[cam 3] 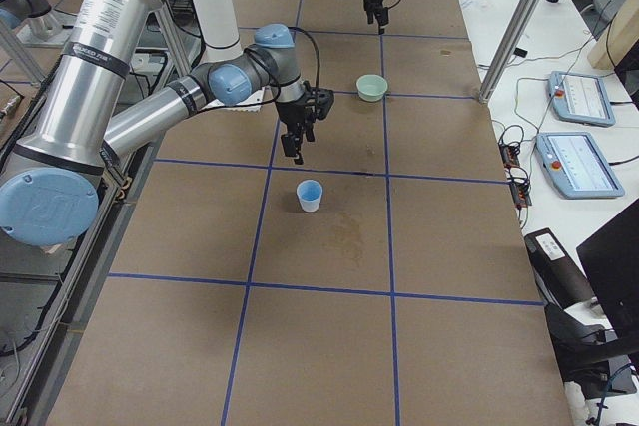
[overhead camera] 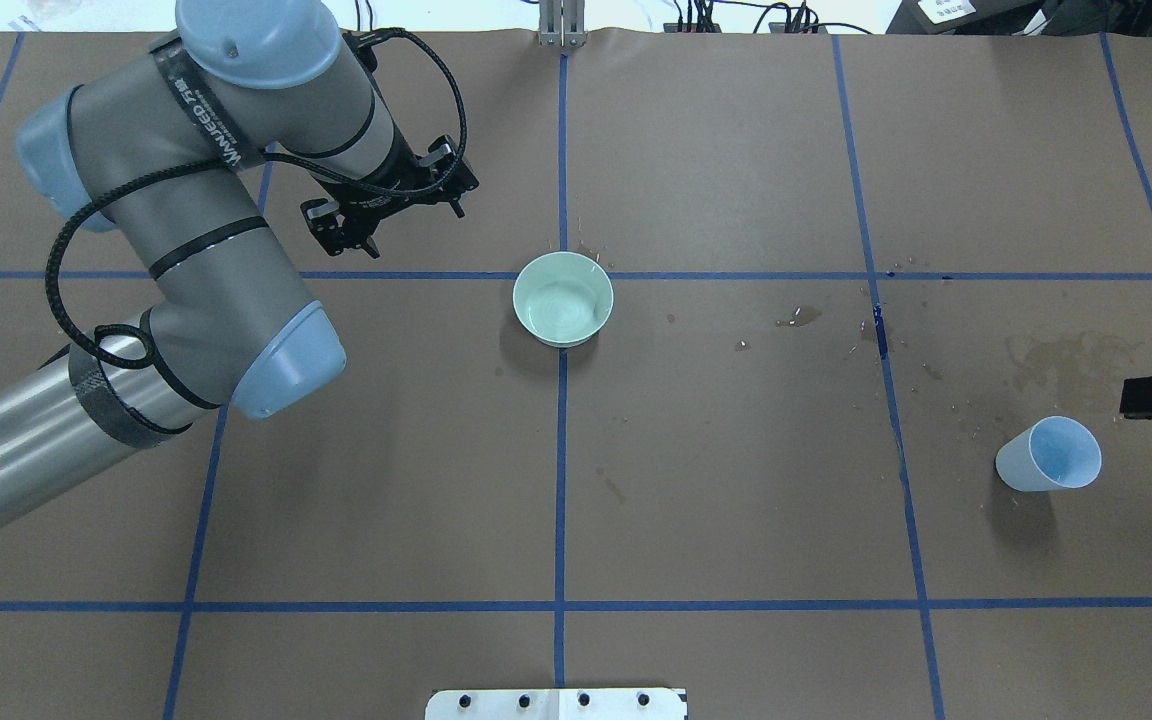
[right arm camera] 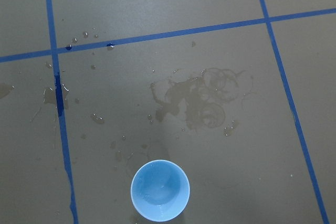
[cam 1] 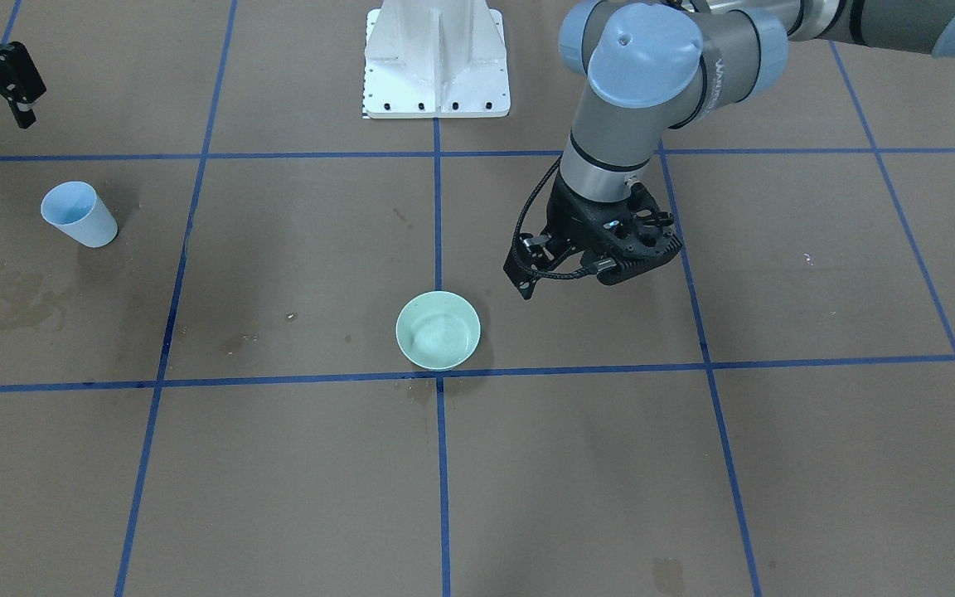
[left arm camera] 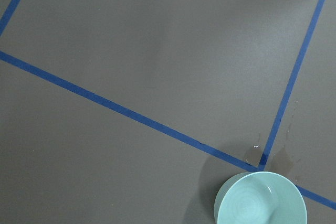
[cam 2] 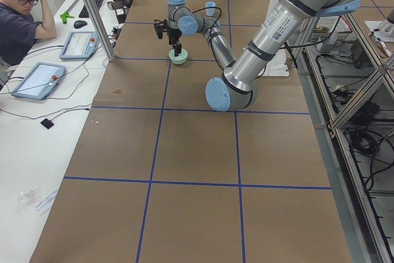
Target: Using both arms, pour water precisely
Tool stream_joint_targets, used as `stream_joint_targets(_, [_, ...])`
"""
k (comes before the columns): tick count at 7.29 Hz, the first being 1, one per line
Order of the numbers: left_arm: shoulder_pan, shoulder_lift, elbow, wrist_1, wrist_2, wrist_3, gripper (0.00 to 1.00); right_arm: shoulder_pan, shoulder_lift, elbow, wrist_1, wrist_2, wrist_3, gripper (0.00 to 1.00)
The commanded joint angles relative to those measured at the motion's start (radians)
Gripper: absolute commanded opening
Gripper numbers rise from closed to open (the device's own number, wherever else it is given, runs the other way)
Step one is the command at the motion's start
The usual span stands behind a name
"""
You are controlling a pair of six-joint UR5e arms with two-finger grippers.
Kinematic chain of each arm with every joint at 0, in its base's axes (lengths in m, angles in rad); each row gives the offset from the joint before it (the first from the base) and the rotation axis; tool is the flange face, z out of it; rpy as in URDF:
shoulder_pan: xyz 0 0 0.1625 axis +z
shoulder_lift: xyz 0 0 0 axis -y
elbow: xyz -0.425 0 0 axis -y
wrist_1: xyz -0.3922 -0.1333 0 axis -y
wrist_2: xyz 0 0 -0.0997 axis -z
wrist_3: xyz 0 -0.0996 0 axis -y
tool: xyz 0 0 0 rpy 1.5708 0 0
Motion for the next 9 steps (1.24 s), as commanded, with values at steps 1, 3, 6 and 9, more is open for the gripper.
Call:
stream_joint_targets(1, [0.002, 0.006, 0.001, -0.001, 0.007, 0.001, 1.00, -0.386, -0.073, 0.012, -0.006, -0.392, 0.339, 1.00])
stream_joint_targets(3, [0.002, 0.008, 0.001, -0.001, 0.007, 0.001, 1.00, -0.627, -0.075, 0.000, -0.171, -0.617, 0.618, 1.00])
stream_joint_targets(6, [0.008, 0.015, 0.002, -0.001, 0.007, 0.000, 1.00, -0.714, 0.009, -0.197, -0.184, -0.771, 0.793, 0.99])
stream_joint_targets(9, [0.011, 0.015, 0.002, -0.001, 0.007, -0.002, 1.00, -0.748, 0.024, -0.297, -0.184, -0.834, 0.896, 0.99])
